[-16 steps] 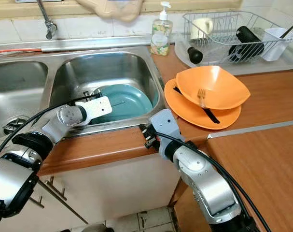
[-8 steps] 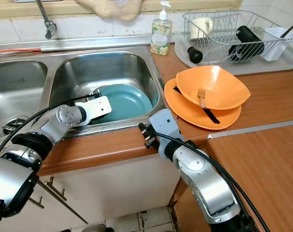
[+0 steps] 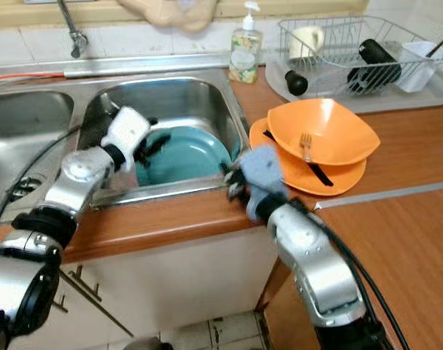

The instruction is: Kitchen organization

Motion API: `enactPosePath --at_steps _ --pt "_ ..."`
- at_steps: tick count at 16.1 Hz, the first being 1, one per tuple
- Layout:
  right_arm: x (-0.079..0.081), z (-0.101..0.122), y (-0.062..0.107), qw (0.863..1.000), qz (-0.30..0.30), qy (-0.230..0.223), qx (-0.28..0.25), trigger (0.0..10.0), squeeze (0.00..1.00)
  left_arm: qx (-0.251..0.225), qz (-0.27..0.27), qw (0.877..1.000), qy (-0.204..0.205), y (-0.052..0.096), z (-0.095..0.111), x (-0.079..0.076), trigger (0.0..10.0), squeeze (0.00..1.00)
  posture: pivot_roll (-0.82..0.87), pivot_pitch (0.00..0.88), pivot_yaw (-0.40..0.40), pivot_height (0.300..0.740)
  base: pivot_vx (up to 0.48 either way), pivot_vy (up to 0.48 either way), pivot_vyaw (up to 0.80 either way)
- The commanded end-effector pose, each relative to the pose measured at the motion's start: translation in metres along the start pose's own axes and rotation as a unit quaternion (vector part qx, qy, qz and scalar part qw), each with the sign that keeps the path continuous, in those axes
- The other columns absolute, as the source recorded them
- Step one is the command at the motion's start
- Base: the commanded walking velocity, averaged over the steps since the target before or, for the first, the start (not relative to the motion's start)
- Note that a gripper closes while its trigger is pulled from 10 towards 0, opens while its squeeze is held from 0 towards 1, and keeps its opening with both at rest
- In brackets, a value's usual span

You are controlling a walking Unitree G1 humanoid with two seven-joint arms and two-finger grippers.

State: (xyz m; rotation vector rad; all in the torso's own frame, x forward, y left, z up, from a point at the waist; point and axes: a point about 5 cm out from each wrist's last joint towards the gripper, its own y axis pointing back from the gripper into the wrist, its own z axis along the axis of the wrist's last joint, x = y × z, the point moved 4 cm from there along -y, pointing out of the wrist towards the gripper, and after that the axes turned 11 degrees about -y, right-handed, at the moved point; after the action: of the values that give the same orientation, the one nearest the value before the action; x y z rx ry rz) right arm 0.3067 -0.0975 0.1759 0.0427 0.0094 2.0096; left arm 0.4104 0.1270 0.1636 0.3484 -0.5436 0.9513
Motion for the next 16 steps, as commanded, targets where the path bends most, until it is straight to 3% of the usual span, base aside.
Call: enactPosePath --at_steps 1,2,5,6,7,8,9,13,14,16 --pt "-0.007 0.018 0.001 0.999 -0.019 0.002 -0.039 10.0 0.0 -0.037 0.002 0.999 0.025 0.005 0.009 0.001 10.0 0.0 -0.04 0.0 0.038 0.74 0.0 0.0 0.0" --pt "-0.016 0.028 0.002 0.997 -0.047 -0.001 -0.062 10.0 0.0 -0.076 -0.003 0.996 0.047 0.013 0.02 -0.002 10.0 0.0 -0.04 0.0 0.039 0.74 0.0 0.0 0.0" --pt "-0.036 0.037 0.007 0.991 -0.102 -0.007 -0.089 10.0 0.0 -0.118 -0.01 0.99 0.073 0.027 0.032 -0.008 10.0 0.0 -0.04 0.0 0.041 0.74 0.0 0.0 0.0" --pt "-0.036 0.037 0.007 0.991 -0.102 -0.007 -0.089 10.0 0.0 -0.118 -0.01 0.99 0.073 0.027 0.032 -0.008 10.0 0.0 -0.04 0.0 0.041 0.74 0.0 0.0 0.0" --pt "-0.054 0.043 0.017 0.981 -0.156 -0.029 -0.114 10.0 0.0 -0.158 -0.021 0.982 0.103 0.046 0.045 -0.019 10.0 0.0 -0.04 0.0 0.044 0.74 0.0 0.0 0.0" --pt "-0.054 0.043 0.017 0.981 -0.156 -0.029 -0.114 10.0 0.0 -0.158 -0.021 0.982 0.103 0.046 0.045 -0.019 10.0 0.0 -0.04 0.0 0.044 0.74 0.0 0.0 0.0" --pt "-0.061 0.045 0.022 0.976 -0.173 -0.035 -0.124 10.0 1.0 -0.169 -0.035 0.979 0.111 0.055 0.051 -0.027 10.0 0.0 -0.04 0.0 0.048 0.74 0.0 0.0 0.0" --pt "-0.069 0.04 0.03 0.973 -0.196 -0.035 -0.113 10.0 0.97 -0.172 -0.059 0.975 0.128 0.067 0.057 -0.042 10.0 0.0 -0.04 0.0 0.049 0.74 0.0 0.0 0.0" --pt "-0.071 0.035 0.031 0.974 -0.203 -0.035 -0.098 10.0 0.0 -0.171 -0.065 0.974 0.132 0.069 0.058 -0.047 10.0 0.0 -0.04 0.0 0.045 0.74 0.0 0.0 0.0" --pt "-0.071 0.018 0.029 0.977 -0.204 -0.032 -0.056 10.0 0.0 -0.166 -0.088 0.971 0.148 0.076 0.063 -0.059 10.0 0.0 -0.03 0.0 0.04 0.74 0.0 0.0 0.0"
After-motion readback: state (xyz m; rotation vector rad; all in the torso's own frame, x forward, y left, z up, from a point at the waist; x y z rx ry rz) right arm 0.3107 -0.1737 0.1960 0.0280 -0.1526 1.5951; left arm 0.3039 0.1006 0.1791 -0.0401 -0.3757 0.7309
